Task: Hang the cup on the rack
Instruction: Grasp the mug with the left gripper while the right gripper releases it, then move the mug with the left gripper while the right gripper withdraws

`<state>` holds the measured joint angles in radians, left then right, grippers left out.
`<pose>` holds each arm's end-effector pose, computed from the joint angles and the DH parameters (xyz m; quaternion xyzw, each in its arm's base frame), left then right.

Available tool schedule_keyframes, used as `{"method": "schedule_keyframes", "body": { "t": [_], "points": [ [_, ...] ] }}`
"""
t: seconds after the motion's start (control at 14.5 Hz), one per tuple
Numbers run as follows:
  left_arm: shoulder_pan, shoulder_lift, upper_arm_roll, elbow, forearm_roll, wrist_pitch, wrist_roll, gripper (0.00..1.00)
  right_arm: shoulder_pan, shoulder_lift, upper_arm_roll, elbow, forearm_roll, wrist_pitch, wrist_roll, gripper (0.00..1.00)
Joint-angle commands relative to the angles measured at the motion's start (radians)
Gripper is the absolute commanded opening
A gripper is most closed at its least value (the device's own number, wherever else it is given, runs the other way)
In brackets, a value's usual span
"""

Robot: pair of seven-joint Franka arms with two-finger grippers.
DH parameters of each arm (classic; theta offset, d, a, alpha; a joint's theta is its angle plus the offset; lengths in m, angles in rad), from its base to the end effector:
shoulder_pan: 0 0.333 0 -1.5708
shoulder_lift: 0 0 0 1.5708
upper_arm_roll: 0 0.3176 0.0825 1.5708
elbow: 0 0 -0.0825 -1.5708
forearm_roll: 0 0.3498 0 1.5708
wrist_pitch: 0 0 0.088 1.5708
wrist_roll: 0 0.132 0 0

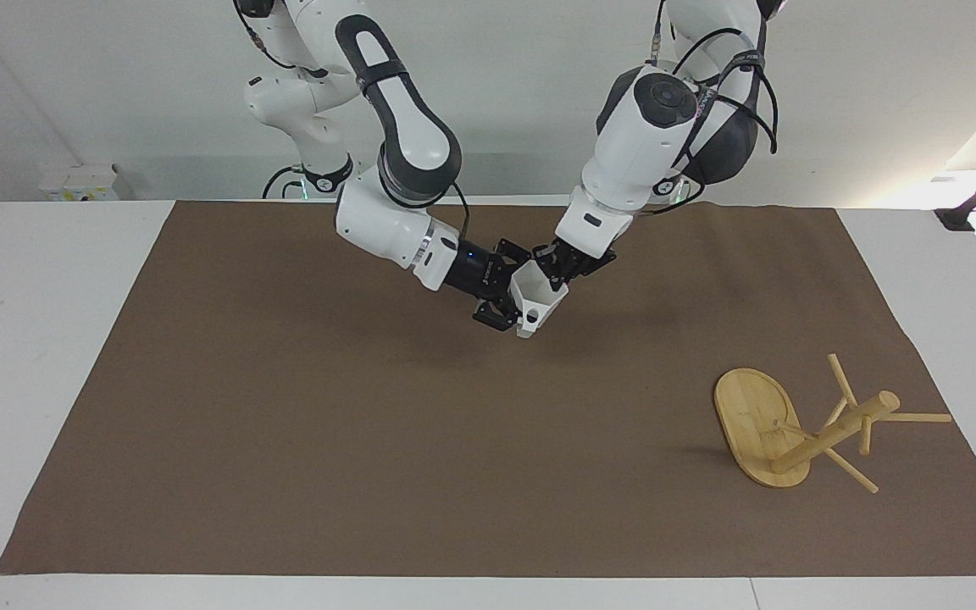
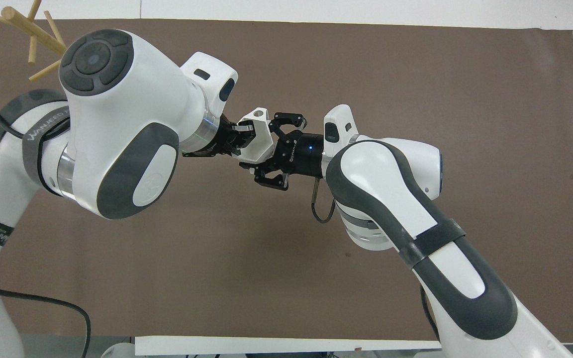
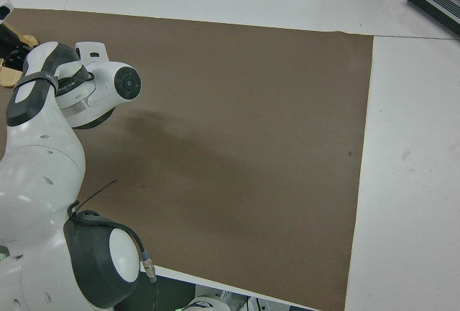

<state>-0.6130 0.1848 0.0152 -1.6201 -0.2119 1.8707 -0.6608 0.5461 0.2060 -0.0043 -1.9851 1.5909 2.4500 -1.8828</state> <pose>0.4803 -0.3533 0.5053 0.9926 0.0590 -0.0327 0.1006 0.5115 0.3271 0.3993 -0.6993 -0.4795 -0.3955 0.3530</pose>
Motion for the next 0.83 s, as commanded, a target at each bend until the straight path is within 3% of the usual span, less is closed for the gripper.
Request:
{"method": "schedule_keyframes", "body": {
  "t": [0.0, 0.28, 0.41, 0.76],
  "points": [
    [0.012, -0.010, 0.003, -0.023, 0.000, 0.028, 0.029, 0.00, -0.021, -0.048, -0.003, -0.024, 0.014, -0.025, -0.004, 0.99],
    [0.048, -0.008, 0.009, -0.024, 0.003, 0.058, 0.012, 0.00, -0.113, -0.118, -0.006, -0.124, -0.026, -0.123, -0.050, 0.99],
    [0.113, -0.016, 0.005, -0.040, 0.000, 0.097, 0.004, 0.00, -0.211, -0.126, -0.006, -0.135, -0.167, -0.215, -0.073, 0.99],
    [0.151, -0.194, 0.008, -0.392, 0.000, 0.583, -0.011, 0.00, -0.487, -0.111, -0.006, -0.051, -0.654, -0.460, -0.061, 0.99]
  ]
}}
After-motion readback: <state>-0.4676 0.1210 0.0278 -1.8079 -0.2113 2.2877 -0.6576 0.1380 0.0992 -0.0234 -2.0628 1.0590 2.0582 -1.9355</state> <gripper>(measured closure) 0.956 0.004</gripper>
